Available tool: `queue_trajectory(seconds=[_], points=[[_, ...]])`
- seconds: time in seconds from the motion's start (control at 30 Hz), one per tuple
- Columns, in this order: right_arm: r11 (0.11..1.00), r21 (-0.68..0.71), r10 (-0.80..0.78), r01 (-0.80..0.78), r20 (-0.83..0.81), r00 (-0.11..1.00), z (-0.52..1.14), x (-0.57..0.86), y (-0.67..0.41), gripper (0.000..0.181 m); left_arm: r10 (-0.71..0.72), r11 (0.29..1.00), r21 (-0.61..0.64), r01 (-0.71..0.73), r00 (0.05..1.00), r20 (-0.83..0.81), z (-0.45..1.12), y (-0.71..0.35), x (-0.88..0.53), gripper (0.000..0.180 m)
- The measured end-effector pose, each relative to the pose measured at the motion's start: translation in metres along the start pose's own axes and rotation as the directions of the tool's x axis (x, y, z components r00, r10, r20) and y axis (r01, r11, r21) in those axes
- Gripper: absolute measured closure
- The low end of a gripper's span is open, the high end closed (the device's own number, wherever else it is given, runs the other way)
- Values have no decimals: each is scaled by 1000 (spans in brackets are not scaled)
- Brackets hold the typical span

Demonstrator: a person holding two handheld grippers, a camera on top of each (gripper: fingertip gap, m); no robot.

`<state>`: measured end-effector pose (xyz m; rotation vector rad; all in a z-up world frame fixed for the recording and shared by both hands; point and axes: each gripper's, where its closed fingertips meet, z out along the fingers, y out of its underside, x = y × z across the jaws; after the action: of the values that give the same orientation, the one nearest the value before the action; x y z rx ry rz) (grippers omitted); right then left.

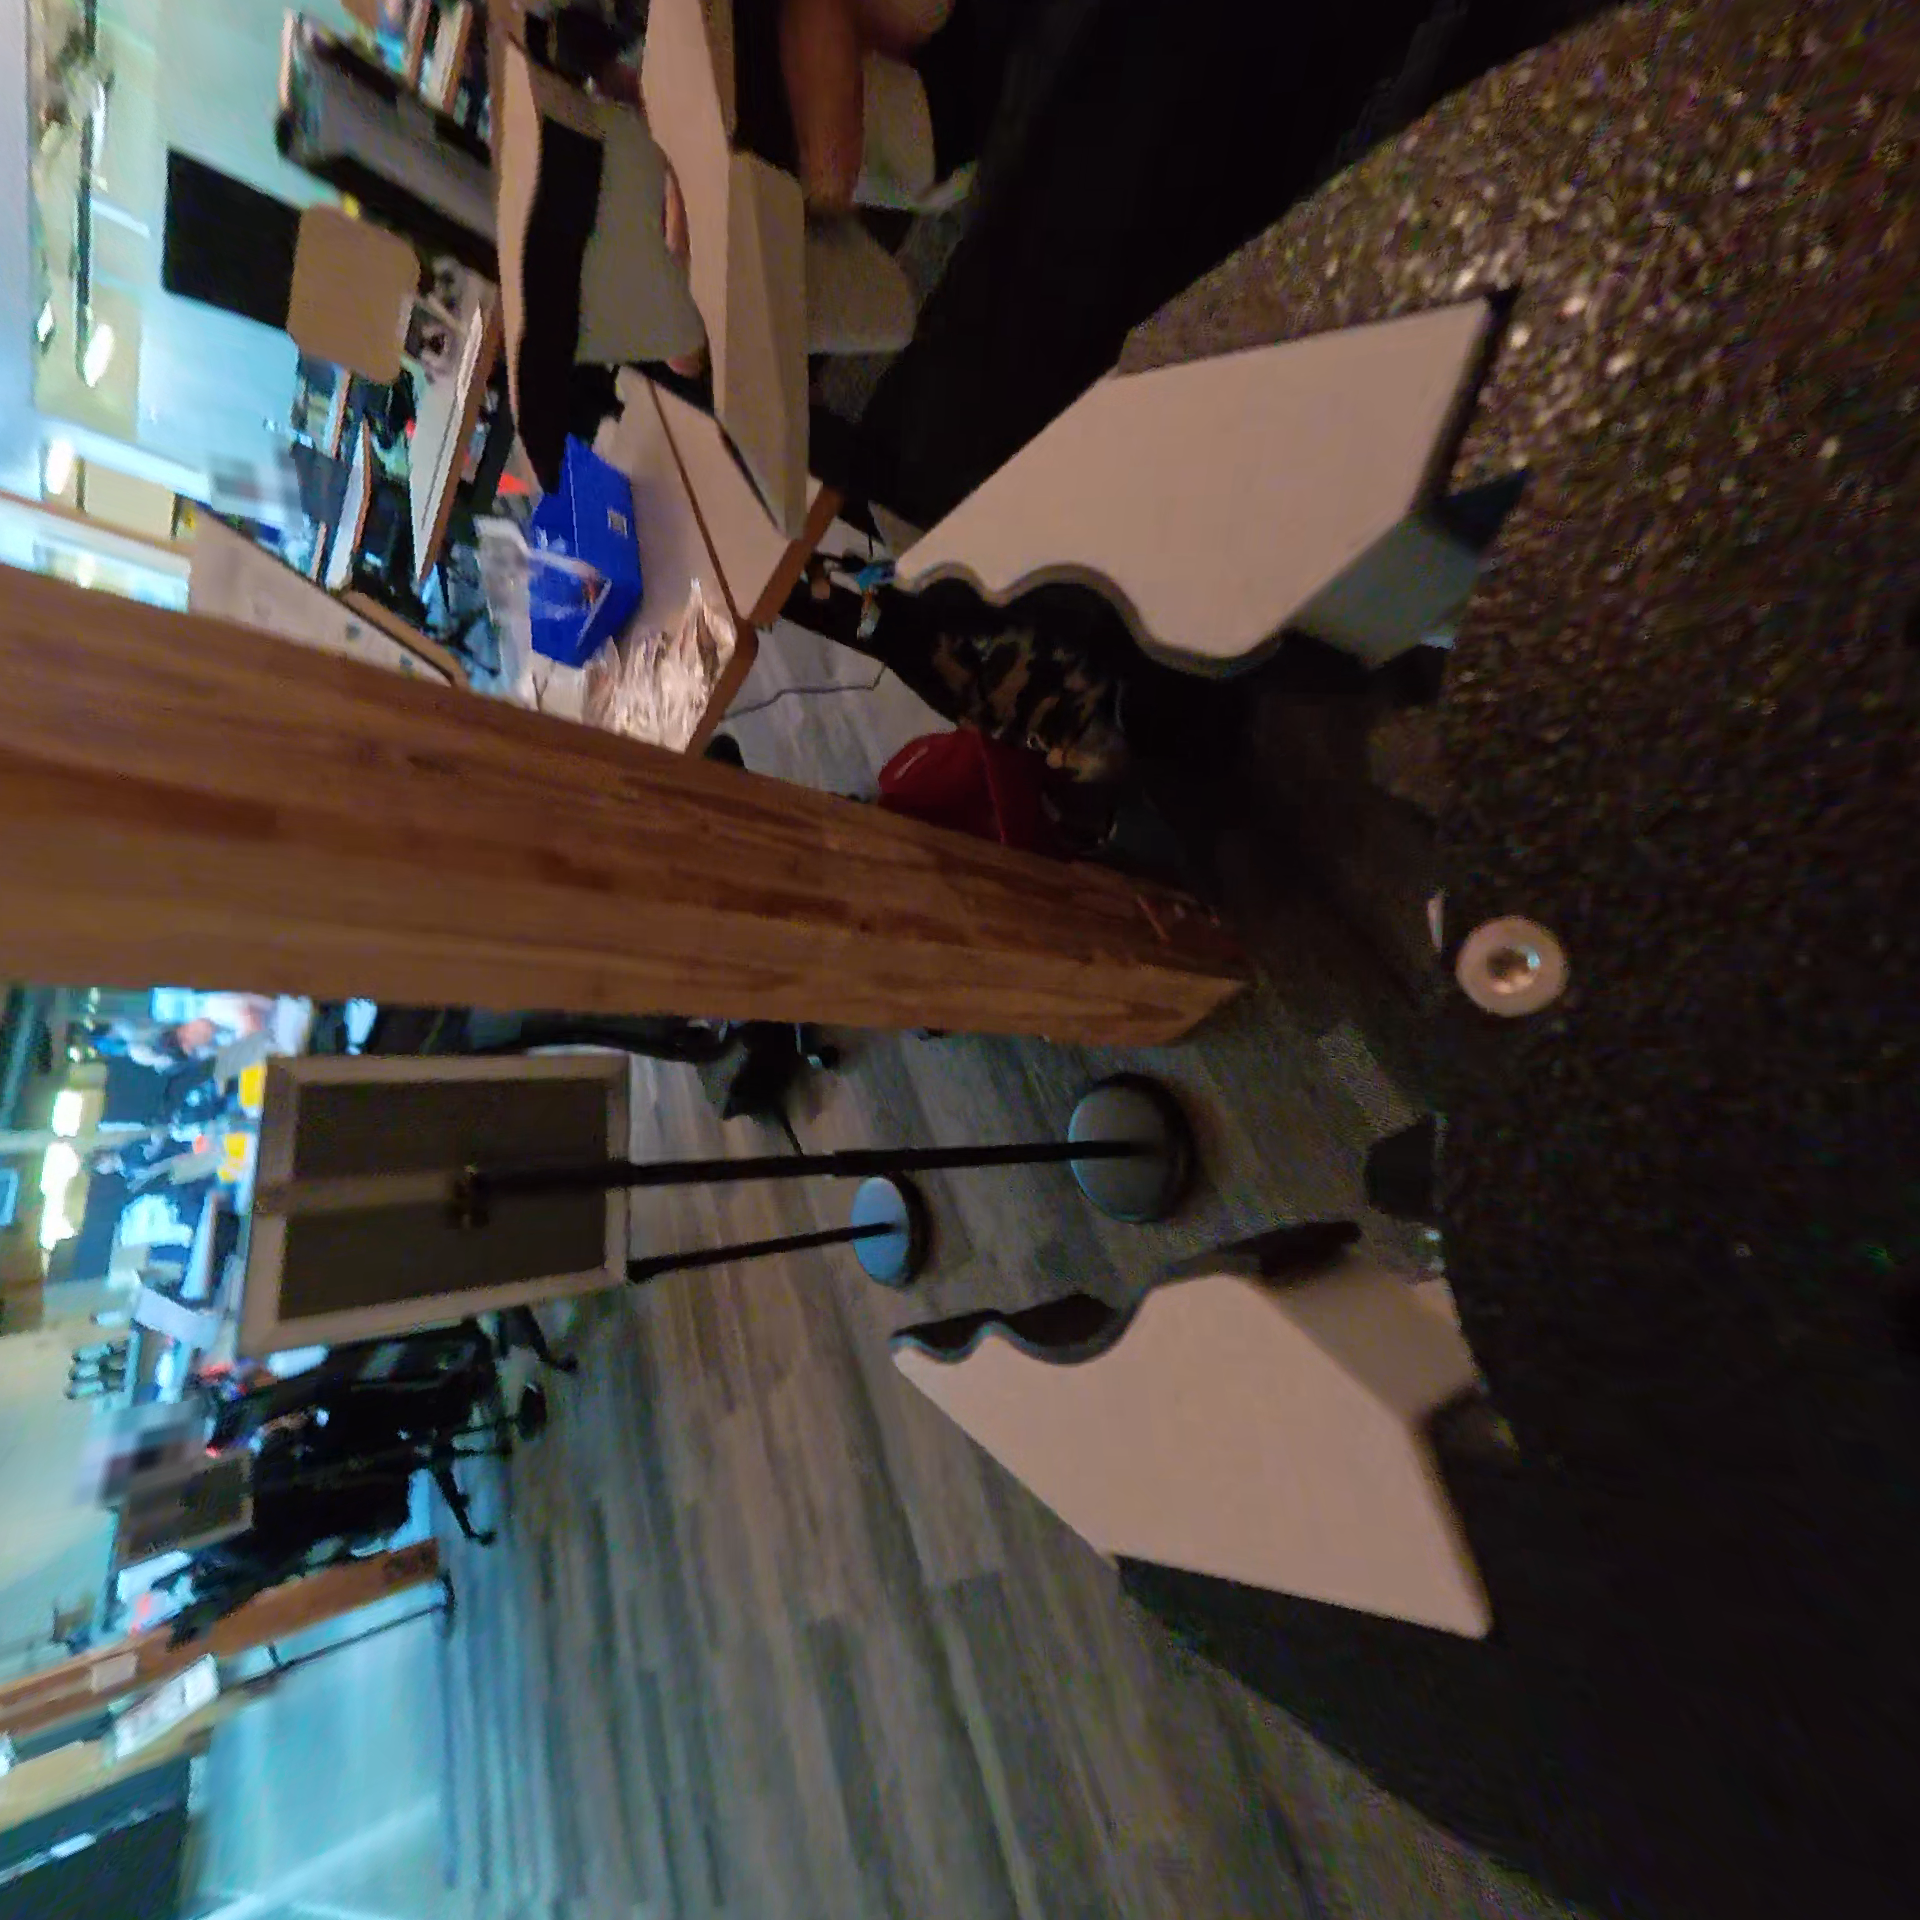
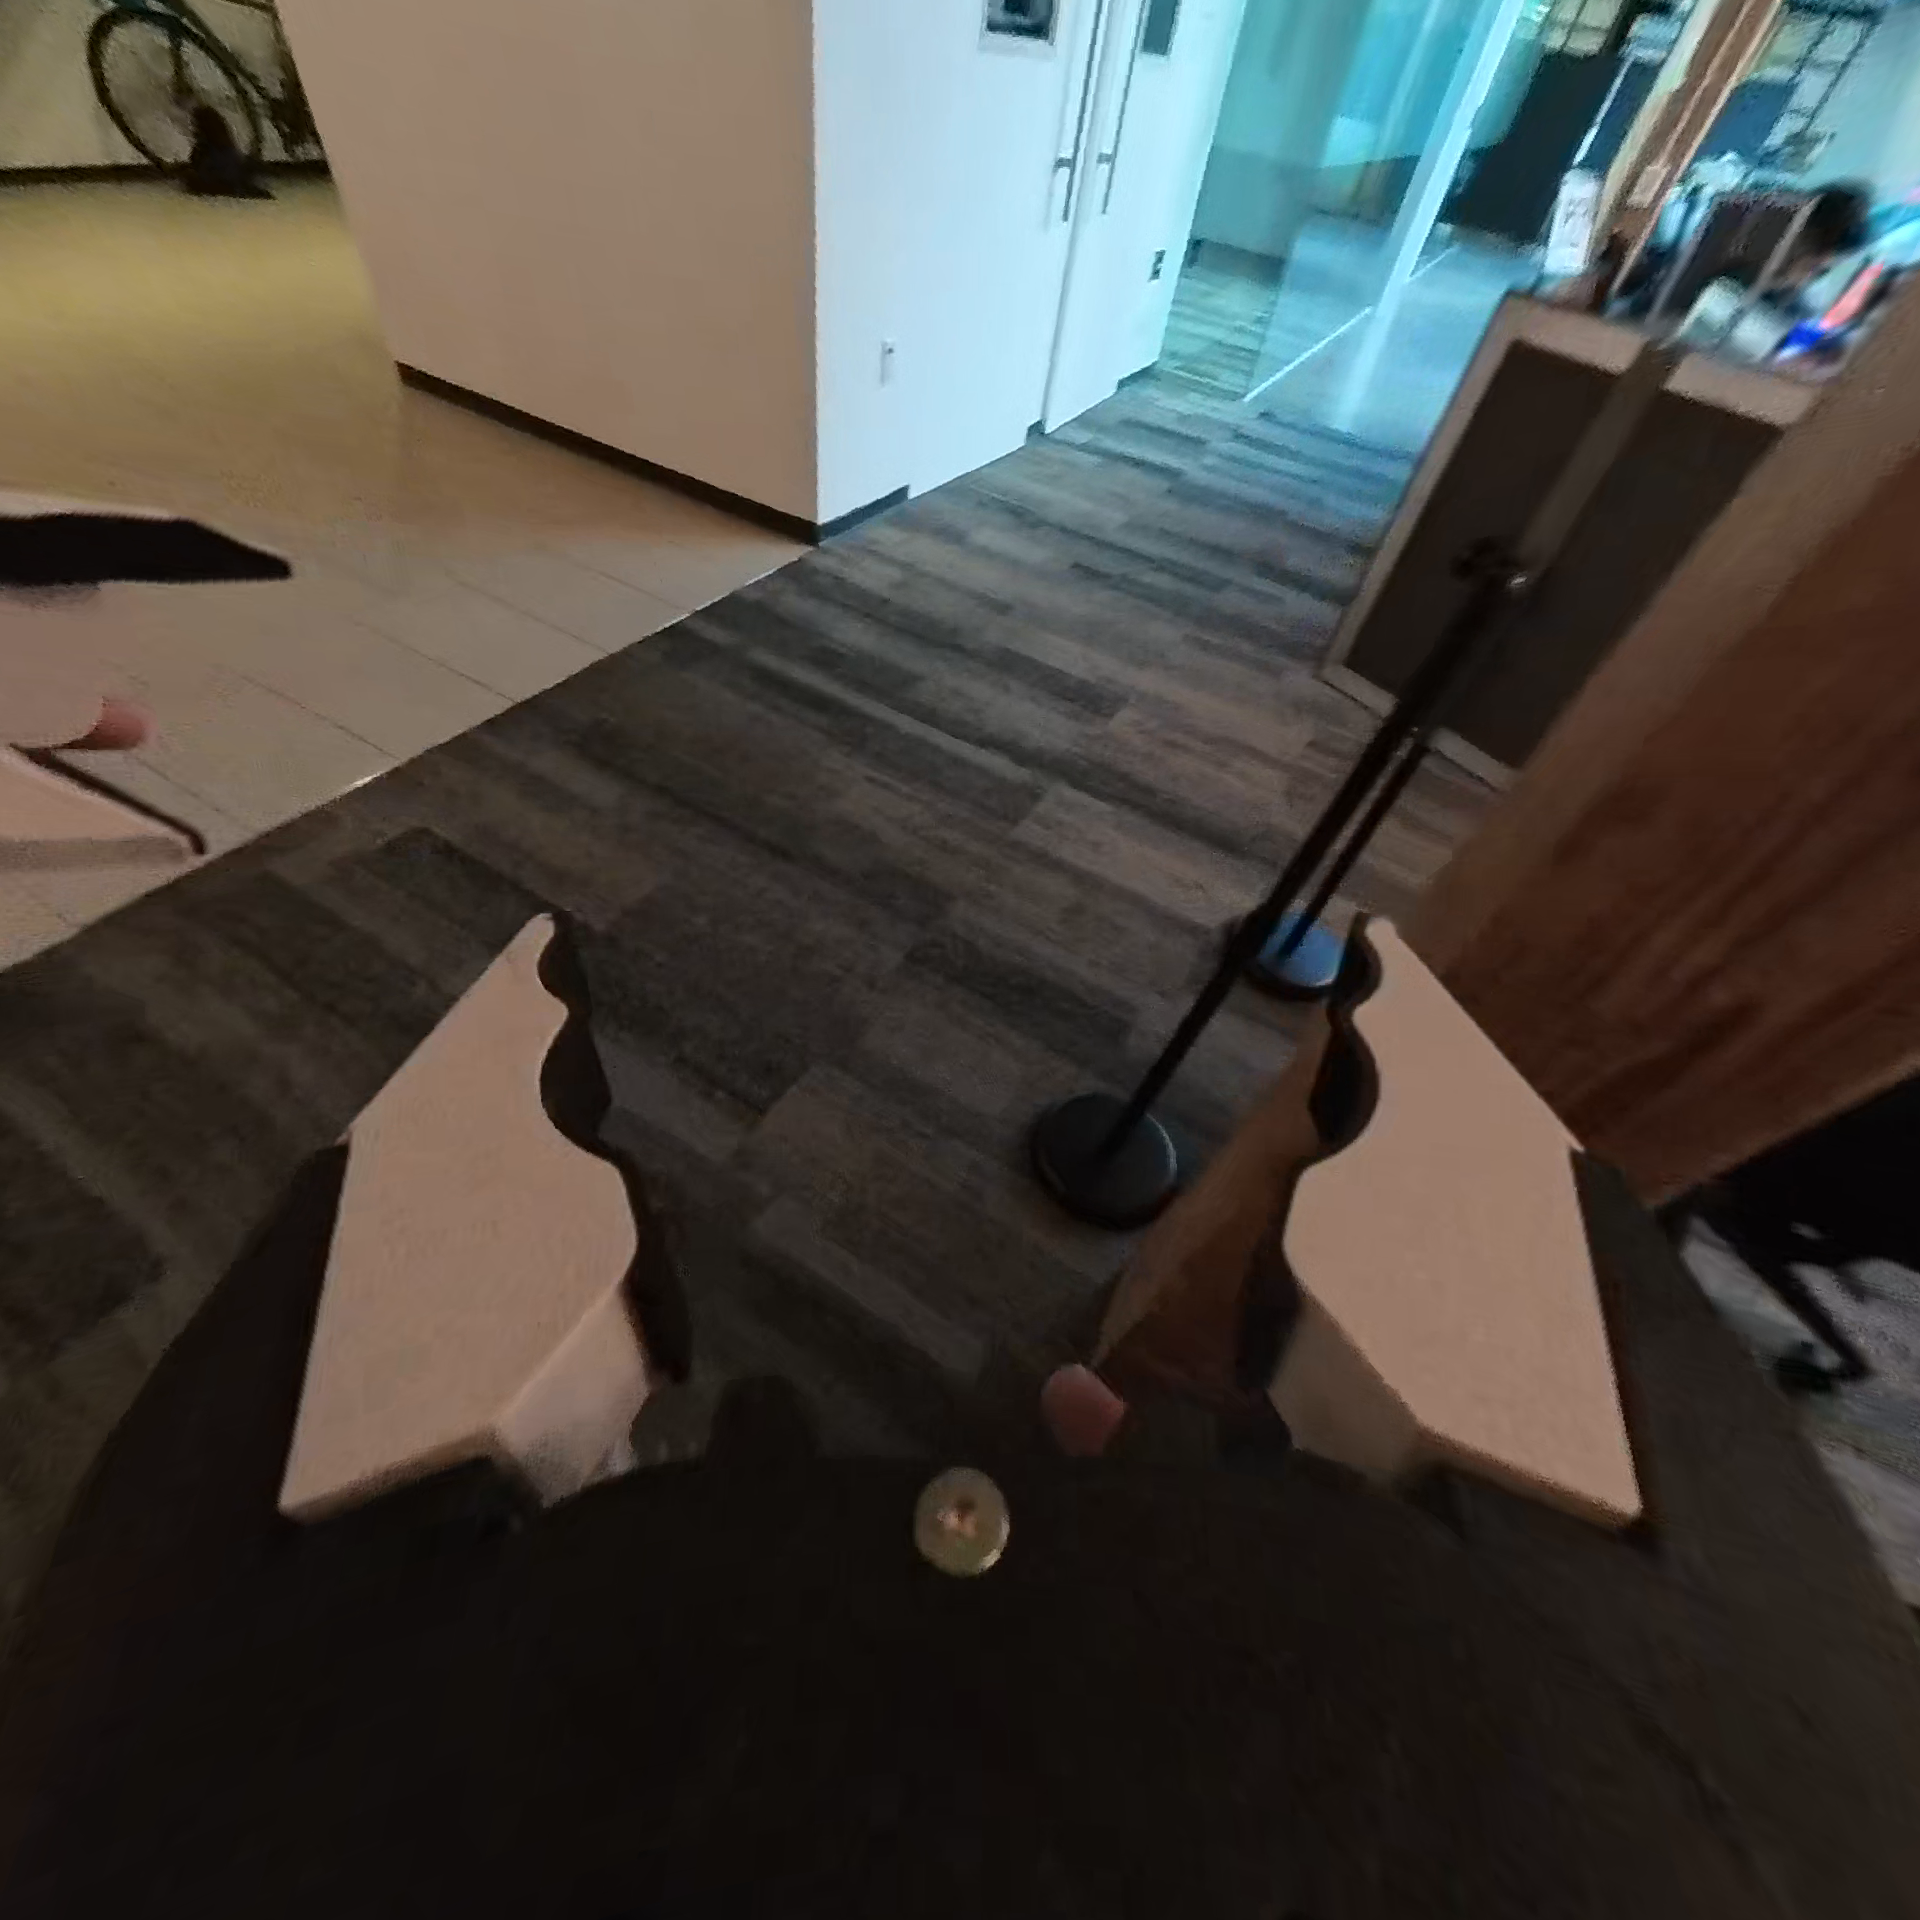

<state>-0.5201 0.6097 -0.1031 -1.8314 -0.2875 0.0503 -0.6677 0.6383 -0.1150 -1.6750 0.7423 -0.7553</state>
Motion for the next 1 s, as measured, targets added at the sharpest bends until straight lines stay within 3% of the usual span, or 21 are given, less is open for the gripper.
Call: queue_trajectory(seconds=[0.17, 0.37, 0.53, 0.67, 0.87, 1.0], points=[[999, -42, 7, -5, 57, 998, 99, 6, 15, 43, -12, 997, -74, 14, 1000, 23, 42, 18, -60, 50], [998, -64, 28, -21, 100, 995, 213, 51, -1, 50, -12, 999, -51, 13, 1000, 27, 149, -21, -149, 50], [1000, 16, -17, 16, 79, 997, 287, 97, -47, 48, -4, 995, -96, -3, 997, -75, 255, -61, -198, 51], [1000, -6, 30, -29, 68, 997, 351, 123, -75, 49, 18, 994, -99, -34, 987, -161, 319, -87, -232, 54], [998, 9, -64, 64, 2, 998, 452, 161, -112, 50, -45, 998, -57, 28, 942, -333, 410, -126, -320, 58], [999, -19, -52, 51, -85, 995, 539, 196, -125, 50, -9, 999, -43, -9, 917, -400, 468, -149, -406, 60]])
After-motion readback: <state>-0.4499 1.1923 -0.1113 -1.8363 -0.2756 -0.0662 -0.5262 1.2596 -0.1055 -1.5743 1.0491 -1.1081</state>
